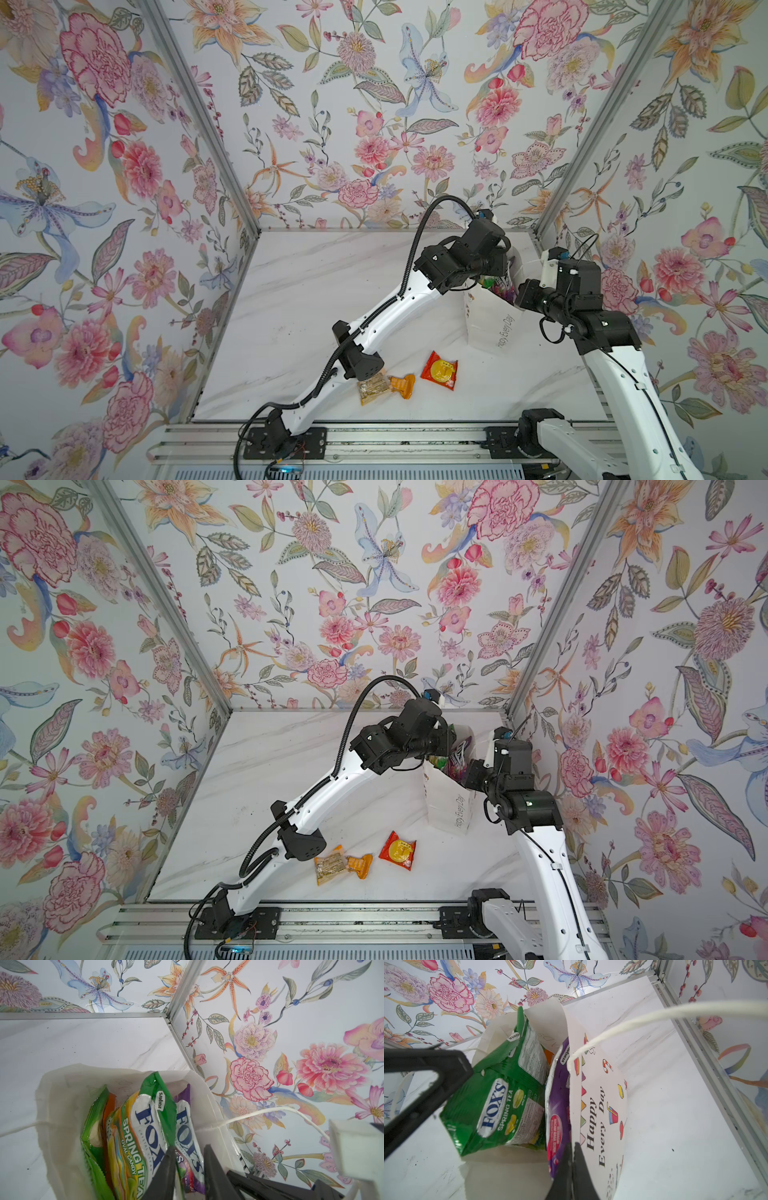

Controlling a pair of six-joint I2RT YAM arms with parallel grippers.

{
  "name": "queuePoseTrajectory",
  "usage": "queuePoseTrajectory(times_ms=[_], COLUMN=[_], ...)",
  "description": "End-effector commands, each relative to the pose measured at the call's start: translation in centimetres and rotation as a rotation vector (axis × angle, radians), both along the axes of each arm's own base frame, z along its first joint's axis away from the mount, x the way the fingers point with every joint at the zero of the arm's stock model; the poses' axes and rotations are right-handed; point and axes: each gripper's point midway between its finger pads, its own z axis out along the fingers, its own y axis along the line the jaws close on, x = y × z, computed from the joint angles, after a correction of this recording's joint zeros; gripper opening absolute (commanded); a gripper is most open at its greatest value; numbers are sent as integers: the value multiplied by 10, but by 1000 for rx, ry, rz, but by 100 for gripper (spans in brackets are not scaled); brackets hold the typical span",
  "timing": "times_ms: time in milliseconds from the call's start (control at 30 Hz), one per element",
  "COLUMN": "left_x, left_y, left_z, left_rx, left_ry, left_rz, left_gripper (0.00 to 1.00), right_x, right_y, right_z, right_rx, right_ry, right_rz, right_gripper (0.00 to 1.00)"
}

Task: Place the snacks into the paper bag
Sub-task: Place the snack in the paper bag.

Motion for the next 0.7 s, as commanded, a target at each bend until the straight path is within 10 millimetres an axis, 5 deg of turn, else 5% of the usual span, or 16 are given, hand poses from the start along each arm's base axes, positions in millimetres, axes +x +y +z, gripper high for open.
queuePoseTrajectory(times_ms=[0, 267, 667], left_x=[3, 7, -26], left_y=[3, 48, 84], left_z=[11, 55, 28], left_rx=[-7, 151, 615], left_ry=[-41, -262, -432], left_rz=[-2, 60, -105], left_gripper=[36, 64, 78], right_x=[1, 2, 1], right_y=[0, 0, 0], right_z=[14, 15, 13], right_rx=[2, 2, 2], right_ry=[-45, -47, -42], right_rz=[3, 5, 6], right_gripper=[0, 0, 0])
